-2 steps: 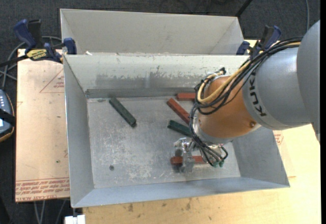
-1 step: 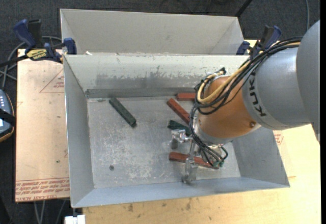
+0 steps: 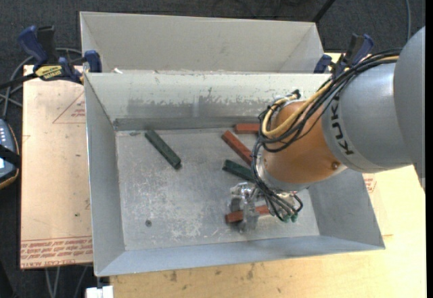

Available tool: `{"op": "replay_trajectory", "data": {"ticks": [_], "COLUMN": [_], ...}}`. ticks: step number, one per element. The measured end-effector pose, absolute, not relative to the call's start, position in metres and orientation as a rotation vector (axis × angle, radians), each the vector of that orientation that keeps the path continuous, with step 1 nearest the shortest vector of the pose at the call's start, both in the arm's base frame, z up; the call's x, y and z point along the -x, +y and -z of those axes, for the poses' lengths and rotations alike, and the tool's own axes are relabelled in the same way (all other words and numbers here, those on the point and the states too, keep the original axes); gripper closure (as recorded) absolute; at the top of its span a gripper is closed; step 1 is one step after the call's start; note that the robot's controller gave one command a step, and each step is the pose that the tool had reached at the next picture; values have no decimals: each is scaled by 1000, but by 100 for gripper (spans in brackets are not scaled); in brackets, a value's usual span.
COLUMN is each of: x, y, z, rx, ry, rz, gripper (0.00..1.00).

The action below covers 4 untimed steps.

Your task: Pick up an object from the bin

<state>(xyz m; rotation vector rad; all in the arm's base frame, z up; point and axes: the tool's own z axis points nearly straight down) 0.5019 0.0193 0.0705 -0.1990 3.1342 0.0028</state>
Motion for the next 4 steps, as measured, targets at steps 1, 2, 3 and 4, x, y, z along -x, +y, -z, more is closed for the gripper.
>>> {"op": "replay_trajectory", "data": {"ticks": [1, 2, 3, 4], "x": [-493, -482, -487, -489], "y": [32, 25, 34, 34], "z": [-227, -182, -118, -122], "rx": [261, 215, 313, 309], "ry": [3120, 3138, 3132, 3126], "rz": [-1, -2, -3, -2], "gripper": [100, 100, 100, 0]}}
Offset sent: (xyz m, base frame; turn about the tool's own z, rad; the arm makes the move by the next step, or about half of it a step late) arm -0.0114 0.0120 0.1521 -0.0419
